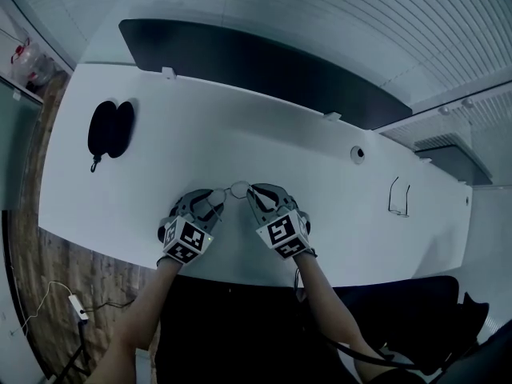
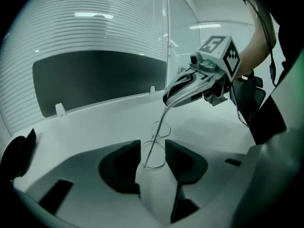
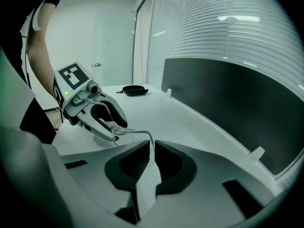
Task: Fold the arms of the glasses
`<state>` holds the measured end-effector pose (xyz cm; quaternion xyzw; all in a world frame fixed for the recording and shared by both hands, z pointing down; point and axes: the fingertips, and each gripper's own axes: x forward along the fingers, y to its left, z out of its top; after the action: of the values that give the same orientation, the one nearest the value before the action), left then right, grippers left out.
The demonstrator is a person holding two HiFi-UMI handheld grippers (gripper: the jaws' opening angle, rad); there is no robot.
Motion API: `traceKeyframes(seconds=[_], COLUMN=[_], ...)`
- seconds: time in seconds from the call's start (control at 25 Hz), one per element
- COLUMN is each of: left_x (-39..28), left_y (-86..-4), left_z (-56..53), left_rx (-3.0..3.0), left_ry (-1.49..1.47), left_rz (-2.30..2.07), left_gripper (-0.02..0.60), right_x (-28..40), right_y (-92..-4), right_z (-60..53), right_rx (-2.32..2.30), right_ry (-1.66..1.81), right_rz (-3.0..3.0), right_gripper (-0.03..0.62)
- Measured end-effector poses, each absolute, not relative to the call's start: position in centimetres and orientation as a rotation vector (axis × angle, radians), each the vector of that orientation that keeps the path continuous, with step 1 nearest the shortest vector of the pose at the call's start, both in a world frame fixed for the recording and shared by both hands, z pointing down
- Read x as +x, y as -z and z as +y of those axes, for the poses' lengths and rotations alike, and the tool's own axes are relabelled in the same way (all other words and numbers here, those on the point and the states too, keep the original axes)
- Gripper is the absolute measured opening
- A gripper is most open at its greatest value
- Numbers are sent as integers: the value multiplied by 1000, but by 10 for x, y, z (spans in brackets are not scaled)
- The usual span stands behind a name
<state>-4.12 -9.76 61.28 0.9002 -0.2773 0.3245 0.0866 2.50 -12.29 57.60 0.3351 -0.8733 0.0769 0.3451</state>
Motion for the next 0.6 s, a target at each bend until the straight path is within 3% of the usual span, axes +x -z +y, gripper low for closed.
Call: traceKeyframes(seconds=[0.16, 0.32, 0.6], left_x=[-42, -43, -40], left_y=[-621, -628, -633], left_z=[-98, -100, -97], left_rx=[2657, 2643, 2673], left_ry=[-1025, -1090, -1187], left_rz=[-849, -855, -847], left_gripper=[74, 21, 11], right_x=[25, 24, 11], right_y=[-576, -577, -581], right_z=[-121, -120, -115], right_rx=[872, 858, 836], right_ry=[-175, -150, -118], right_rz=[-2243, -2222, -2191], right_gripper=[28, 20, 18])
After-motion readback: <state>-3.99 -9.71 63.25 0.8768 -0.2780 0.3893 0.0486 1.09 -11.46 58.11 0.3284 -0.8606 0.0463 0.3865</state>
